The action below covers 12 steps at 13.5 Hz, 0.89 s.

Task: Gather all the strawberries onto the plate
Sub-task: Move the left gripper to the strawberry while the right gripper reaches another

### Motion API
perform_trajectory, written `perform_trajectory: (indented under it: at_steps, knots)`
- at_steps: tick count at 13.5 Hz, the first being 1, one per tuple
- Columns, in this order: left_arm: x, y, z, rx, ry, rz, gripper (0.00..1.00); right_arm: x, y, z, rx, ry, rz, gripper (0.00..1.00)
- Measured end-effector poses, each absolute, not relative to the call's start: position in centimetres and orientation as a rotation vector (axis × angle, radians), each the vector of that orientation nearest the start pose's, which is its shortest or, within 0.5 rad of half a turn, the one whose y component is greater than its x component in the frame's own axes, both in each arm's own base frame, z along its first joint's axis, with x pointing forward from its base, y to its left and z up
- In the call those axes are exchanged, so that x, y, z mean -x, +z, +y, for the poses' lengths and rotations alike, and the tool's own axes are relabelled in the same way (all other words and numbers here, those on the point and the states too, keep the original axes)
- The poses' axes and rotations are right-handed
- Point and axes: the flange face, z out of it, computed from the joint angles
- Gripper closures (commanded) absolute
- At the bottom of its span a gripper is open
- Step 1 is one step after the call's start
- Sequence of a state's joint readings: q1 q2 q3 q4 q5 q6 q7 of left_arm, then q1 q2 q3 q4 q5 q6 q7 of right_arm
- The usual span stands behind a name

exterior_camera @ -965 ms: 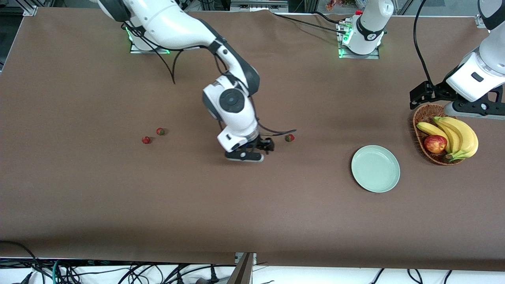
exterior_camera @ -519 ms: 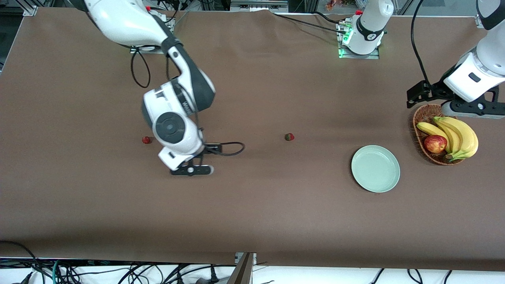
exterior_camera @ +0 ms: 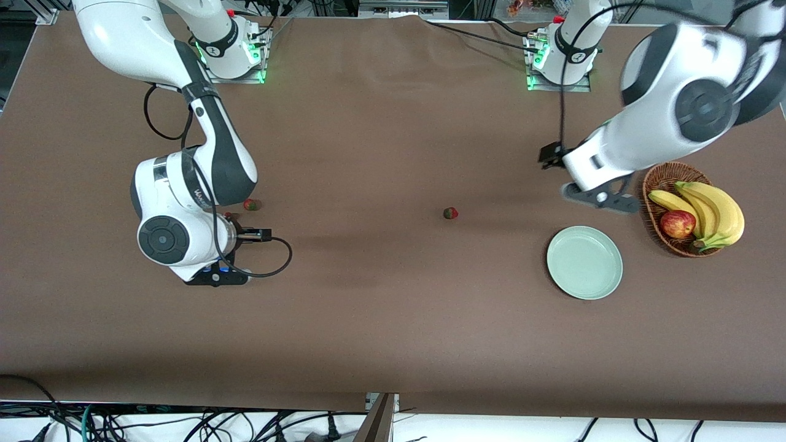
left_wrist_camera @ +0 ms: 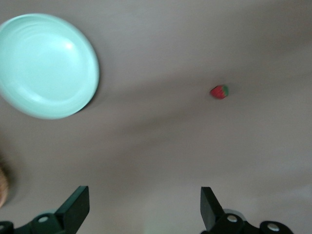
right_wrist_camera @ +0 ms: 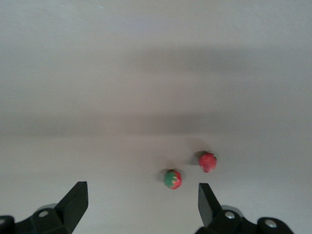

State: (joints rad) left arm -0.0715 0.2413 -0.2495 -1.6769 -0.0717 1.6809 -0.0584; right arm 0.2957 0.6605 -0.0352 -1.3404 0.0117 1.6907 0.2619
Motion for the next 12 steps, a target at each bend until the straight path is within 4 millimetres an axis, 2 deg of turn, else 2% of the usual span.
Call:
perform_trajectory:
  at_steps: [3, 6, 9, 12]
  knots:
    - [-59.0, 37.2, -22.5, 3.195, 0.413, 0.463, 0.00, -65.0, 29.0, 17.0, 3.199, 0.419, 0.021, 0.00]
    - [-58.6, 31.2, -26.7, 3.172, 0.434, 0.559, 0.00, -61.4, 25.4, 15.9, 3.195, 0.358, 0.025, 0.00]
    - [-56.8, 26.8, -32.0, 3.097, 0.376, 0.601, 0.00, -57.2, 21.7, 14.8, 3.189, 0.287, 0.022, 0.00]
    - [-54.6, 23.7, -36.2, 2.979, 0.271, 0.568, 0.00, -54.1, 19.2, 14.4, 3.184, 0.246, 0.003, 0.00]
